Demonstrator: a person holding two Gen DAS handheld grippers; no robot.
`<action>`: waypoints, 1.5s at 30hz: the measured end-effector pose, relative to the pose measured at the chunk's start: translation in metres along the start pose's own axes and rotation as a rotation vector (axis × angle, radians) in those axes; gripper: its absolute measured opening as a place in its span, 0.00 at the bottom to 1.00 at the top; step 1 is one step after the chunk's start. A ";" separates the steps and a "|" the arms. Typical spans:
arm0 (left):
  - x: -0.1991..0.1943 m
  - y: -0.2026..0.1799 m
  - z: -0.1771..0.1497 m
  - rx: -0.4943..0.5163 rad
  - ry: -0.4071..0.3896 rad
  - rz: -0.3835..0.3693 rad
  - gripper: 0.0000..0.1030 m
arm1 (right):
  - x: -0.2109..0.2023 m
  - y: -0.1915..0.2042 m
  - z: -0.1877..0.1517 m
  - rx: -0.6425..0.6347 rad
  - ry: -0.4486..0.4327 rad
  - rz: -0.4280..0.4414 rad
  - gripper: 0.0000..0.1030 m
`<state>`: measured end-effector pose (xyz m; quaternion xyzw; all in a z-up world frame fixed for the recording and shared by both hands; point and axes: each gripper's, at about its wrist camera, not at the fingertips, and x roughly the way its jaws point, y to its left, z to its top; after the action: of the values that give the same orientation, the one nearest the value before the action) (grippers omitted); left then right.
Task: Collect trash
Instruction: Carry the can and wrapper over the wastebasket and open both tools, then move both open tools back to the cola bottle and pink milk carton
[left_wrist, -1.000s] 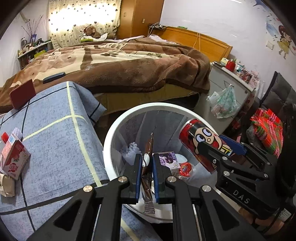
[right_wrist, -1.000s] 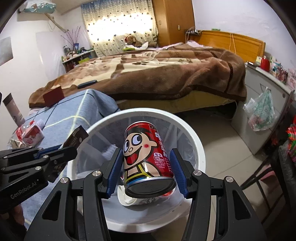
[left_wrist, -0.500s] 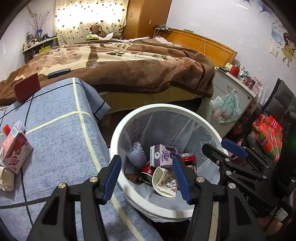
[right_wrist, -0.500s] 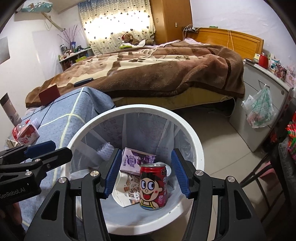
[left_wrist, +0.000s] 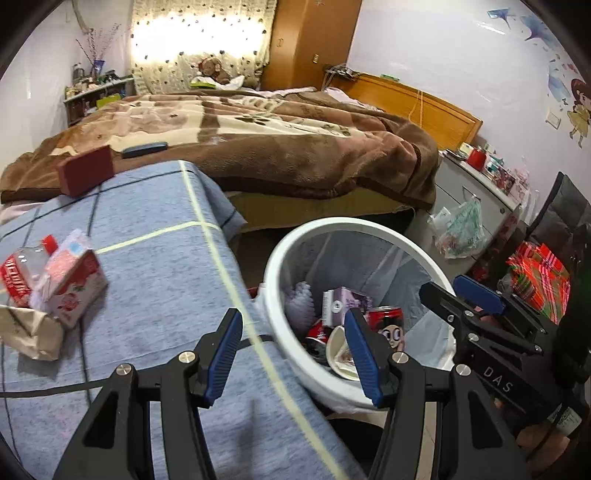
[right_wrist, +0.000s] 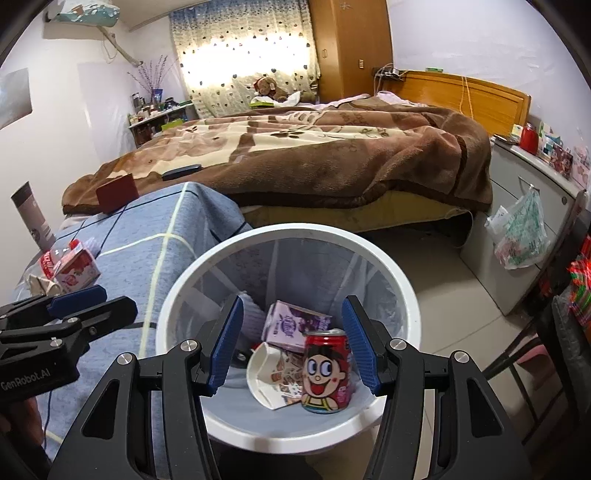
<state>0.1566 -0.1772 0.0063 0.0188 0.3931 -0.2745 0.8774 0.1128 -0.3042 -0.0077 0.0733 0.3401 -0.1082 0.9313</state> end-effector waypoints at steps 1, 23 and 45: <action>-0.003 0.004 -0.001 -0.008 -0.003 0.006 0.58 | -0.001 0.002 0.000 -0.002 -0.001 0.003 0.55; -0.071 0.125 -0.040 -0.192 -0.082 0.183 0.60 | -0.001 0.084 0.003 -0.116 -0.010 0.154 0.55; -0.112 0.252 -0.044 -0.300 -0.116 0.298 0.67 | 0.026 0.190 0.017 -0.169 0.067 0.316 0.56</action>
<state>0.1910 0.0999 0.0081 -0.0701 0.3712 -0.0810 0.9224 0.1909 -0.1286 0.0002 0.0509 0.3633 0.0708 0.9276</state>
